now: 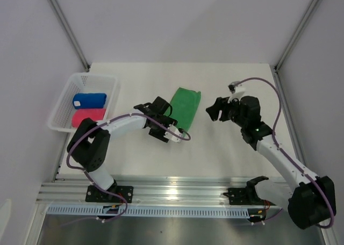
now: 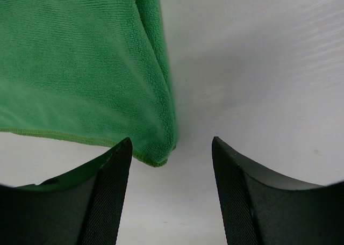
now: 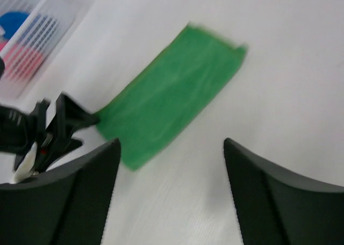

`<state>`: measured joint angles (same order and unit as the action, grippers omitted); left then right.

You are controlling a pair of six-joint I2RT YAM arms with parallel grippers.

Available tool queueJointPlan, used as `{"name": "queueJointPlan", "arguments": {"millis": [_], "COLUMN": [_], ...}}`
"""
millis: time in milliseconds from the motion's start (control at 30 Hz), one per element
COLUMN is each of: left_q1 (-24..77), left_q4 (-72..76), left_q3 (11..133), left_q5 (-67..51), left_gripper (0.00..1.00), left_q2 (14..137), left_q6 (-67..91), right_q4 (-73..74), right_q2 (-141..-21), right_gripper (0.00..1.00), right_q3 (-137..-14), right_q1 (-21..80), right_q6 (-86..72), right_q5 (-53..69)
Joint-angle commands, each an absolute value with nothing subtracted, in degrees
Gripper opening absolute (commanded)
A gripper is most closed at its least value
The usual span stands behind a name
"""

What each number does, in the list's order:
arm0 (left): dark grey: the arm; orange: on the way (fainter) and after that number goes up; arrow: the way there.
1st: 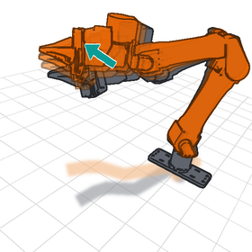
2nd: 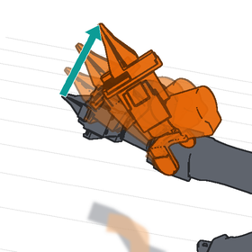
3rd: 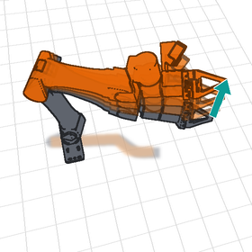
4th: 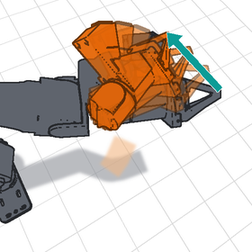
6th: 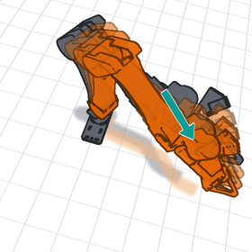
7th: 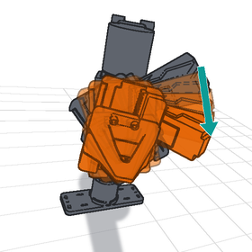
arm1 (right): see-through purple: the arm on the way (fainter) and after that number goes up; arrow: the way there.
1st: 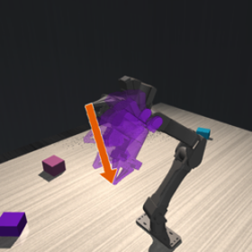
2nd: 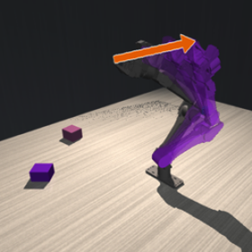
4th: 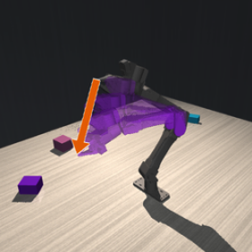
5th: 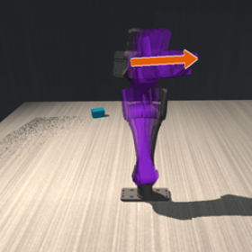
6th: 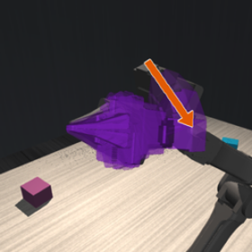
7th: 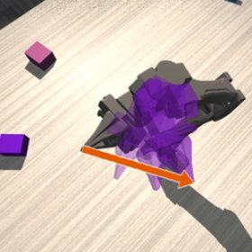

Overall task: Roll the towels
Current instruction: Fold the towel

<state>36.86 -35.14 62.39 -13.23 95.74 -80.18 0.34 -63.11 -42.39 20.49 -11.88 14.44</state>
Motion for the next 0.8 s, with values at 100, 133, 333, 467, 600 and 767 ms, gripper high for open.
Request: {"name": "queueJointPlan", "arguments": {"millis": [100, 133, 333, 467, 600, 767], "left_q1": [36.7, 36.8, 36.7, 37.2, 37.6, 36.0], "left_q4": [-31.6, -30.3, -32.2, -31.4, -32.7, -37.2], "left_q3": [60.7, 59.9, 64.0, 64.7, 64.6, 67.8], "left_q5": [-9.5, -8.5, -6.0, -5.2, -6.4, -13.0], "left_gripper": [0.63, 0.62, 0.56, 0.43, 0.15, 0.01], "left_q2": [99.4, 99.7, 102.8, 104.8, 104.1, 102.5], "left_q6": [-88.7, -89.6, -86.1, -83.4, -80.6, -70.0], "right_q4": [-14.6, -16.7, -11.6, -12.0, -10.2, -7.1], "right_q2": [-55.9, -55.6, -59.6, -59.6, -60.4, -63.1], "right_gripper": [0.99, 0.99, 0.88, 0.89, 0.85, 0.84], "right_q3": [-39.5, -39.1, -42.3, -42.1, -42.5, -39.3], "right_q1": [14.8, 14.5, 14.5, 14.5, 14.4, 14.6], "right_q6": [-9.9, -6.8, 4.1, 6.7, 10.7, 27.2], "right_q5": [6.8, 7.9, 16.9, 17.7, 21.6, 28.6]}}
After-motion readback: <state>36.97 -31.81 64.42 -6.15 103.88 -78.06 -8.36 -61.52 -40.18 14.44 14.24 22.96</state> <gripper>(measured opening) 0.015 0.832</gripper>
